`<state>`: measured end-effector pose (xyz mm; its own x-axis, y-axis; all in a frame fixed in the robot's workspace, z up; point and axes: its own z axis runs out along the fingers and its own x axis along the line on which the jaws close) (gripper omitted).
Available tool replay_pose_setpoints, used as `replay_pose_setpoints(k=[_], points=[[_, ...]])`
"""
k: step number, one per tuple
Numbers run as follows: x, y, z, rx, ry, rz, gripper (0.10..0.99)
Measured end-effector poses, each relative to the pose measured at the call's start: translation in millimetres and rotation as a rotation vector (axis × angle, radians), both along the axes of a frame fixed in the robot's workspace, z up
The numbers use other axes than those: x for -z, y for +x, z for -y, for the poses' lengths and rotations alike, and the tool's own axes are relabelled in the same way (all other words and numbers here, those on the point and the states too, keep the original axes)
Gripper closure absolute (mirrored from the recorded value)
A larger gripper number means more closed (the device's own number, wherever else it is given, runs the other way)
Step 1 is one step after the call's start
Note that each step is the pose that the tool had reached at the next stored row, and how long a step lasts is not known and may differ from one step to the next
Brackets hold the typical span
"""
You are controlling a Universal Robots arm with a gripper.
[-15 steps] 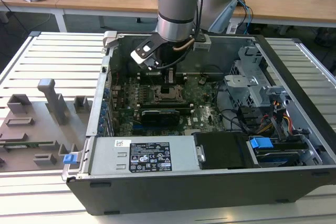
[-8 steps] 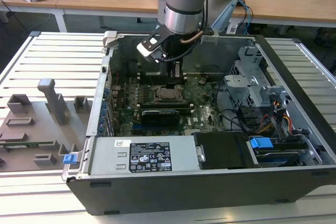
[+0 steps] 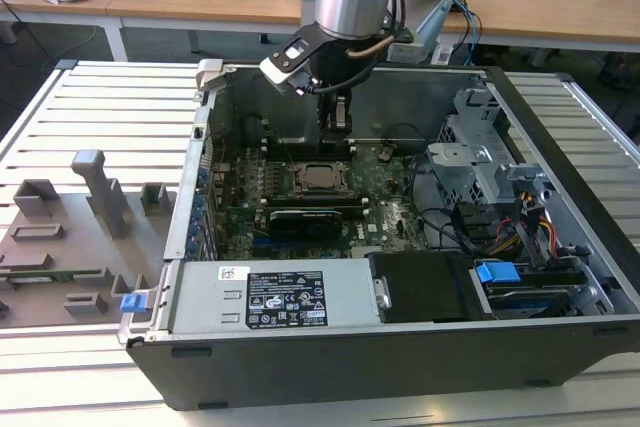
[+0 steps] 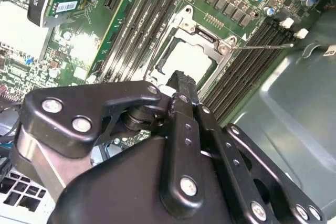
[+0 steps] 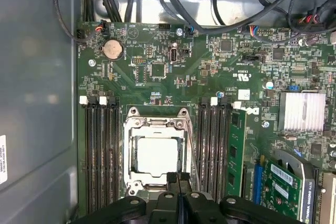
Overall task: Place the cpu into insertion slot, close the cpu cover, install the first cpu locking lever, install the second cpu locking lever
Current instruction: 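Close the cpu cover, then install the first cpu locking lever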
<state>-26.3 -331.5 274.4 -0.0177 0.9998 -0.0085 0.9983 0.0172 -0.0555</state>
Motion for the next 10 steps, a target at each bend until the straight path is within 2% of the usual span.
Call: replay_pose_setpoints(k=[10], points=[[-0.3, 0.0, 0.0, 0.0, 0.0, 0.0, 0.98]])
